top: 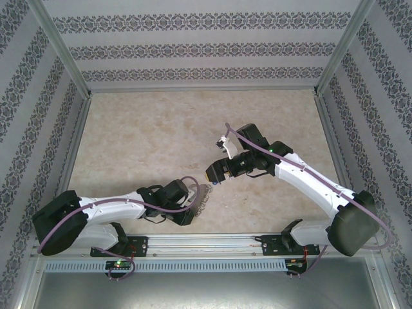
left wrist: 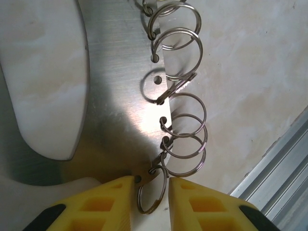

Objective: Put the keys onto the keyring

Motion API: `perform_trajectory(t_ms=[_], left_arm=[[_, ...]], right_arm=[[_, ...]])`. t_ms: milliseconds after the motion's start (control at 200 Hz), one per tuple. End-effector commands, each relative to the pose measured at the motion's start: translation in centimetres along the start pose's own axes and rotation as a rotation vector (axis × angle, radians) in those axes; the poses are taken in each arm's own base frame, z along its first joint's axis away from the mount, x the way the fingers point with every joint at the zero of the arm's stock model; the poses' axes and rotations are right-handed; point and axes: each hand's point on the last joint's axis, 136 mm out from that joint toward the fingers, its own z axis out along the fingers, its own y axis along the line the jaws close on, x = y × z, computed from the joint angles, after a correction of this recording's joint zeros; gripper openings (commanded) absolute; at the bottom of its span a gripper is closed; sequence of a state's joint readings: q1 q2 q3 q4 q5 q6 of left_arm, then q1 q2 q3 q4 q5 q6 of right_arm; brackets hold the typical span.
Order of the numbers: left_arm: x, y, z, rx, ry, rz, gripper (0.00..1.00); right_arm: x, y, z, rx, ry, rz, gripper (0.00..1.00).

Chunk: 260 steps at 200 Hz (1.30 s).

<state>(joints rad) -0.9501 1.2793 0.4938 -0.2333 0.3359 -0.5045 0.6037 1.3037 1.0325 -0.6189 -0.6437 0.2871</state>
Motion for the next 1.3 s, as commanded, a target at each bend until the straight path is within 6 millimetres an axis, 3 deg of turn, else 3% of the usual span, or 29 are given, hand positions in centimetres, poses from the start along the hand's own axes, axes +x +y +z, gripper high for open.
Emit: perform_trajectory(t_ms=[0, 255, 335, 515, 595, 669, 759, 849, 1059, 1179, 1294], left_arm=[[0.2, -0.5, 0.3, 0.020, -0.004, 0.041, 0.21], [0.0, -0.9, -0.2, 0.040, -0.022, 0.050, 0.10], [-0.1, -1.1, -0.6, 0.050, -0.033, 0.057, 0.00], [-0.9, -3.3, -2.7, 0.138, -0.092, 0.114, 0.00], [-2.3, -5.1, -5.0, 0.203, -0.176, 0.171, 0.00], [-4.2, -7.4, -8.3, 0.266, -0.293, 0.256, 0.00], [-6.7, -9.6, -12.7, 0.280, -0.396, 0.351, 0.00], [-8.8, -11.5, -15.8, 0.284, -0.394, 0.435, 0.00], [-13.3, -16.4, -21.8, 0.298, -0.397, 0.576, 0.00], [-15.7, -18.7, -24.8, 0.321, -0.444, 0.623, 0.00], [-17.1, -19.9, -26.1, 0.358, -0.442, 0.637, 0.00]], right_arm=[[-0.2, 0.2, -0.5, -0.010, -0.021, 0.005, 0.92], [-0.2, 0.0, -0.5, -0.007, -0.020, 0.011, 0.92], [-0.2, 0.0, -0.5, -0.007, -0.022, 0.013, 0.92], [0.1, 0.1, -0.8, -0.013, -0.025, 0.016, 0.92], [0.1, 0.4, -1.5, -0.021, -0.042, 0.001, 0.92], [-0.1, 0.6, -2.7, -0.037, -0.076, -0.004, 0.92], [-1.0, 2.2, -5.0, -0.087, -0.145, -0.047, 0.91], [-1.9, 4.5, -7.4, -0.128, -0.218, -0.144, 0.90], [-2.9, 10.7, -11.5, -0.299, -0.287, -0.380, 0.83], [-3.4, 12.9, -13.6, -0.358, -0.347, -0.463, 0.74], [-4.1, 13.8, -15.2, -0.349, -0.410, -0.504, 0.66]])
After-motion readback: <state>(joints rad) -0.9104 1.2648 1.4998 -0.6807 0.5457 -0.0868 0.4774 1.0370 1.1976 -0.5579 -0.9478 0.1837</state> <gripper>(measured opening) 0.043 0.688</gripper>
